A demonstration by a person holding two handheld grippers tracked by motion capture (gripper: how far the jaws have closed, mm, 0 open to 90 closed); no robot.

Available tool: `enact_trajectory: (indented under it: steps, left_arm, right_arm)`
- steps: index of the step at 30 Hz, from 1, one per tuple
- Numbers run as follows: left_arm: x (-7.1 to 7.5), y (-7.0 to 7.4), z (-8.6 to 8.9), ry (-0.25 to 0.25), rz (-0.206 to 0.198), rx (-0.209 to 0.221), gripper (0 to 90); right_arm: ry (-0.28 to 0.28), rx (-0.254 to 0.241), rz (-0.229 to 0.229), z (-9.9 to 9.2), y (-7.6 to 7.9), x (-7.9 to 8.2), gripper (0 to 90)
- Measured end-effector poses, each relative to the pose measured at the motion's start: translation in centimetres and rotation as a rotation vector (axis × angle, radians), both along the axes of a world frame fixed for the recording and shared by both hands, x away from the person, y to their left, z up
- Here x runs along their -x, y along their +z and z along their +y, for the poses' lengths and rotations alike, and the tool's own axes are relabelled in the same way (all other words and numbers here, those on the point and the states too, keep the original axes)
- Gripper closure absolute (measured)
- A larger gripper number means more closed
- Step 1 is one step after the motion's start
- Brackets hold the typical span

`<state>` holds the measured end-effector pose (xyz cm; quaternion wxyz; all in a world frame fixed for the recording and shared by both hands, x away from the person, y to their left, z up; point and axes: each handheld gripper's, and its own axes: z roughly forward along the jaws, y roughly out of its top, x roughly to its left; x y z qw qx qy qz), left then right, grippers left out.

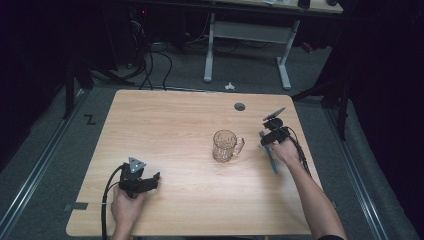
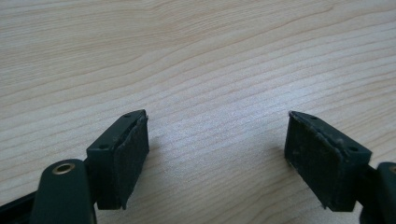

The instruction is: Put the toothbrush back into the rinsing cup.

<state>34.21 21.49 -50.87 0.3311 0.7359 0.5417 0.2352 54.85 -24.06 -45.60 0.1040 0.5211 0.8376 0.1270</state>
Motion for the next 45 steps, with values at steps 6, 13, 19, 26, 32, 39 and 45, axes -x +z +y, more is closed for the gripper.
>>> enact_trajectory:
  steps: [6, 13, 19, 26, 32, 39, 45]
  left_arm:
    - [0.00, 0.00, 0.00, -0.001, 0.000, 0.000, 22.4]
    - [0.00, 0.00, 0.00, -0.001, 0.000, 0.000, 22.4]
    - [0.00, 0.00, 0.00, -0.001, 0.000, 0.000, 22.4]
    - [0.00, 0.00, 0.00, -0.001, 0.000, 0.000, 22.4]
    - [0.00, 0.00, 0.00, -0.001, 0.000, 0.000, 22.4]
    - [0.00, 0.00, 0.00, -0.001, 0.000, 0.000, 22.4]
    - [0.00, 0.00, 0.00, -0.001, 0.000, 0.000, 22.4]
  right_arm:
    - [-0.008, 0.005, 0.007, -0.14, -0.06, -0.10, 64.3]
    - [-0.002, 0.001, 0.031, -0.06, -0.25, -0.20, 68.1]
    - [0.012, 0.008, 0.041, 0.02, -0.31, -0.24, 72.5]
    - [0.020, 0.017, 0.052, 0.10, -0.31, -0.27, 72.7]
    - [0.024, 0.020, 0.063, 0.30, -0.47, -0.30, 75.4]
    - [0.035, 0.022, 0.070, 0.41, -0.45, -0.32, 79.3]
    - [0.037, 0.018, 0.069, 0.28, -0.38, -0.29, 79.4]
